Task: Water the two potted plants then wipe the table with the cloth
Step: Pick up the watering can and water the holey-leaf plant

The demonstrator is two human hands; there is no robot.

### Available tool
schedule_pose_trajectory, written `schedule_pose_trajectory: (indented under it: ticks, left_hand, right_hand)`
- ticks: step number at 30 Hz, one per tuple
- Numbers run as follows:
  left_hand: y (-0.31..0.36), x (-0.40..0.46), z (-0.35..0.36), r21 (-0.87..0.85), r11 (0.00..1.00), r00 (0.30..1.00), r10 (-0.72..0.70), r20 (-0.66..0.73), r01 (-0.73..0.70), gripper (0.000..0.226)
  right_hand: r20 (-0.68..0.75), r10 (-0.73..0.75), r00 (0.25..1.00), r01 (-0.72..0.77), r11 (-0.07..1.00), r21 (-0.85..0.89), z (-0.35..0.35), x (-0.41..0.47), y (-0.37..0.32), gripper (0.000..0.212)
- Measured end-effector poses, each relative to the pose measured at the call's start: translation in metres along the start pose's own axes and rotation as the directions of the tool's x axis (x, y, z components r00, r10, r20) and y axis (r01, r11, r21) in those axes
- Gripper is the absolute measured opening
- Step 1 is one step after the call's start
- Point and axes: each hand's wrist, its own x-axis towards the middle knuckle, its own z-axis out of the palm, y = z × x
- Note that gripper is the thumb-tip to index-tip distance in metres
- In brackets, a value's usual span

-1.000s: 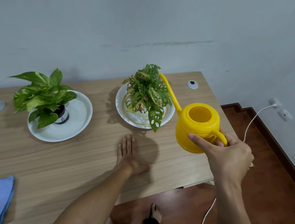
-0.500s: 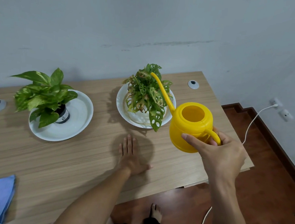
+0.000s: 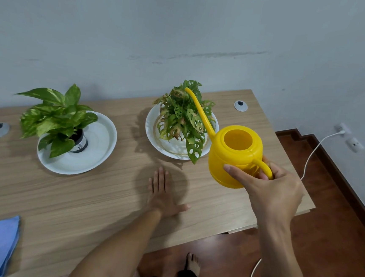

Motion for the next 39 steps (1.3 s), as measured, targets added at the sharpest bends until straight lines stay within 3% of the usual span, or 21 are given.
schedule_pose_trajectory:
  ticks: [27, 39]
  left_hand:
    - [0.006, -0.002, -0.004, 0.071, 0.996, 0.998, -0.058, 0.002, 0.058, 0.143]
    - [0.006, -0.004, -0.006, 0.073, 0.996, 0.998, -0.058, 0.021, 0.057, 0.136]
  right_hand:
    - [-0.108, 0.071, 0.992, -0.075, 0.996, -0.037, -0.011, 0.010, 0.004, 0.037]
    - [-0.089, 0.037, 0.995, -0.041, 0.998, -0.046, -0.005, 0.018, -0.008, 0.038]
